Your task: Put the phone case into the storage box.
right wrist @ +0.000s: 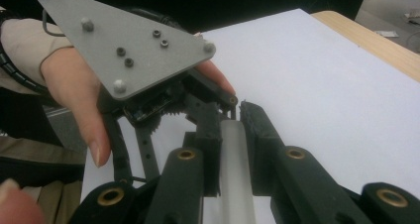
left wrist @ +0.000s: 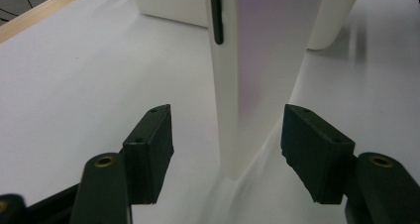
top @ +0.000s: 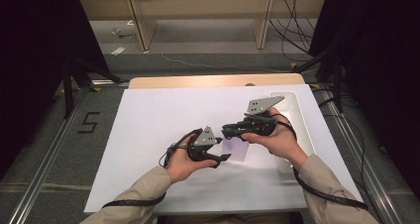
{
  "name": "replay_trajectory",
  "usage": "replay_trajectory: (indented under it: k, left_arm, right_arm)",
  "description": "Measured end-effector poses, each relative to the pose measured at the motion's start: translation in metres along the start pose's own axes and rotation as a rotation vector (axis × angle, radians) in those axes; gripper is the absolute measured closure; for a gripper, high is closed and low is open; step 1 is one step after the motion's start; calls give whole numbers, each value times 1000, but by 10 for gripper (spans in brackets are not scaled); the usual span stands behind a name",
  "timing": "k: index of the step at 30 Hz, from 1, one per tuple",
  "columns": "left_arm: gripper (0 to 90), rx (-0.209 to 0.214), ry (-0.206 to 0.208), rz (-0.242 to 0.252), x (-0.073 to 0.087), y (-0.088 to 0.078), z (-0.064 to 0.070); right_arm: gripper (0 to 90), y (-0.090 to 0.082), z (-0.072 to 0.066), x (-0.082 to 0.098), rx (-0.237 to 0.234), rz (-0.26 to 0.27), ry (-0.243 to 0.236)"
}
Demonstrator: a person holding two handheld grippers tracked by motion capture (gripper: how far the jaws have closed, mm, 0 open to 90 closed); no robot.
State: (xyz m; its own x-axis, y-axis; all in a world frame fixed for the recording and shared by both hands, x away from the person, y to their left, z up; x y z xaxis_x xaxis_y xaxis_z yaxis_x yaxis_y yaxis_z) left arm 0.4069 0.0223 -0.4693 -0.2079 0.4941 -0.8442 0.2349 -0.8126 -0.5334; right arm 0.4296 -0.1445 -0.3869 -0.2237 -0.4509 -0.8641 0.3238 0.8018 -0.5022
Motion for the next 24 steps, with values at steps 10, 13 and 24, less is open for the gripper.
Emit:
replay_trajectory:
  k: [10,13,24]
  left_arm:
    - [418,34,32,-6,1,5,3]
    - [445,45,37,-8,2,5,3]
    - [647,96,61,9,-1,4,6]
  right_arm:
    - [799,-6,-3,6,-14,3,13]
    - [799,-5,-3,6,-17,0,8]
    - [801,-3,-3,7,-18,8,21]
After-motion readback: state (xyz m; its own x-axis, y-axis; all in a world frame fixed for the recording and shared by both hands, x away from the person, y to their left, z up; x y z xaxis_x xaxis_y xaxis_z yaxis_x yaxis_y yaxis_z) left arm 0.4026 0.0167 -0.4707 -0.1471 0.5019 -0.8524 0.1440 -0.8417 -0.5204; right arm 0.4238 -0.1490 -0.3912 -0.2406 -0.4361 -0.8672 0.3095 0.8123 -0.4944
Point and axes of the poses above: each handheld gripper's, and its own axes: y roughly forward along the jaws, x roughly out of its underside, z roughly to its right, the point moved 3 cm from there along y, roughly forward along the jaws, and after that the axes turned 8 degrees about x, right-handed, at the moved point
